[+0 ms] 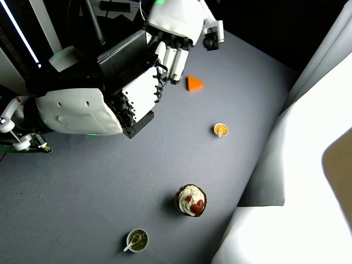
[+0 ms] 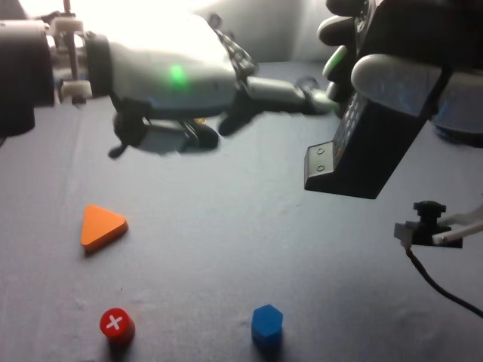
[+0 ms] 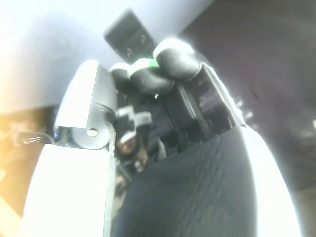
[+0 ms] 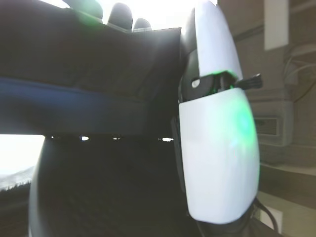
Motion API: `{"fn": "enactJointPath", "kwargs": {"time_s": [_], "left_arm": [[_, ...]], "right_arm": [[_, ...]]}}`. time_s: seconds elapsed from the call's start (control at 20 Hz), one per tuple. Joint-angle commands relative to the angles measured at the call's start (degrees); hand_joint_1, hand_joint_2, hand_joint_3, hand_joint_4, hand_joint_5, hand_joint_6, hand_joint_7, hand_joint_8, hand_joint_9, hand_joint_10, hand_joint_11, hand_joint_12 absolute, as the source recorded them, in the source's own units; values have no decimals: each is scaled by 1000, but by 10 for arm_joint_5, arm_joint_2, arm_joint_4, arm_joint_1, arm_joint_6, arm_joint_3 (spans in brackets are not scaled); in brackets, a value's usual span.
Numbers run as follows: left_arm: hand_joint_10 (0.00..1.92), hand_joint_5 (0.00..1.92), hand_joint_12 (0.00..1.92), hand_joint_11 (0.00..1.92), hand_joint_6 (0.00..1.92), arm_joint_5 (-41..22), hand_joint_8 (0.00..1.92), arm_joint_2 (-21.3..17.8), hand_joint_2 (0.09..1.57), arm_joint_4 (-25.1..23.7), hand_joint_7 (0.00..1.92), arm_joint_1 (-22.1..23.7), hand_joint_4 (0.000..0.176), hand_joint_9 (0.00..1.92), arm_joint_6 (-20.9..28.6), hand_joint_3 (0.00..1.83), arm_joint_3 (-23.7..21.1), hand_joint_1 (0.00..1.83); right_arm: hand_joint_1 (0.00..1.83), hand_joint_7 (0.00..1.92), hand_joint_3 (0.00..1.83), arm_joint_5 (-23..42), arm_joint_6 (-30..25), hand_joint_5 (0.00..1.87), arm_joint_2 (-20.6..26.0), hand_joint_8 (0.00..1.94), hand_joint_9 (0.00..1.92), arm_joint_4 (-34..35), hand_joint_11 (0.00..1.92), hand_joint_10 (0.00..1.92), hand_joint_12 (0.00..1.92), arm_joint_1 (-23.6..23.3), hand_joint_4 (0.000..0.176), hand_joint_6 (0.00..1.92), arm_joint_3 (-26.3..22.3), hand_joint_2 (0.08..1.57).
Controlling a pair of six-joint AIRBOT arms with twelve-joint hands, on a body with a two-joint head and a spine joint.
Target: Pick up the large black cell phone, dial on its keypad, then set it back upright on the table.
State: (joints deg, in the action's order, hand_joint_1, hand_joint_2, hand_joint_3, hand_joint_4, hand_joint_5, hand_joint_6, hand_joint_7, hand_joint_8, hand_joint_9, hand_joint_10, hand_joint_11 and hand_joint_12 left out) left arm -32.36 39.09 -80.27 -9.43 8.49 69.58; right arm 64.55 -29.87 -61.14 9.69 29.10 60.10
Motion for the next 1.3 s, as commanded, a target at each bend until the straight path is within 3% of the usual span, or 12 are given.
{"fn": "enactJointPath", "kwargs": {"time_s": [0.0,0.2,0.3,0.4,0.5,0.65,1.05,1.25], "left_arm": [[1920,45,1921,649,3,-3,1458,1,1238,29,728,15,123,746,-6,0,2,1319],[1921,52,1921,655,2,3,1500,11,1251,32,703,9,129,755,-7,4,8,1315],[1921,52,1921,610,1,12,1505,13,1255,47,697,11,132,720,-15,4,-11,1312],[1921,21,1921,632,0,17,1506,13,1255,54,697,13,121,723,-15,2,-34,1310],[1921,23,1921,650,1,17,1518,12,1259,64,691,15,130,730,-14,3,-66,1310],[1921,19,1921,647,2,20,1513,12,1259,75,693,17,122,741,-15,1,-76,1310],[1921,34,1921,648,2,-6,1530,3,1264,89,683,14,114,735,-13,4,20,1307],[1860,54,1921,575,2,-17,1461,8,1244,90,721,10,124,704,-13,0,69,1316]], "right_arm": [[1376,944,0,78,-14,847,8,982,975,-2,940,1223,1060,-8,0,1007,-3,1129],[1372,920,0,79,-17,818,13,1006,960,-2,922,1244,1070,-8,0,1066,-1,1139],[1372,928,0,79,-22,811,18,1003,961,-2,938,1247,1078,-8,0,1061,-1,1140],[1374,938,0,79,-25,828,24,976,980,-2,946,1213,1062,-5,0,1053,-1,1132],[1373,929,1,79,-29,827,31,991,974,-2,963,1226,1054,0,0,1050,2,1134],[1374,936,0,79,-30,839,35,974,972,-2,935,1228,1060,4,0,1045,7,1131],[1369,904,0,80,-30,817,36,1056,934,-8,923,1306,1147,5,0,1027,8,1148],[1372,908,0,81,-30,809,36,1041,964,-8,984,1255,1059,5,0,1048,8,1143]]}}
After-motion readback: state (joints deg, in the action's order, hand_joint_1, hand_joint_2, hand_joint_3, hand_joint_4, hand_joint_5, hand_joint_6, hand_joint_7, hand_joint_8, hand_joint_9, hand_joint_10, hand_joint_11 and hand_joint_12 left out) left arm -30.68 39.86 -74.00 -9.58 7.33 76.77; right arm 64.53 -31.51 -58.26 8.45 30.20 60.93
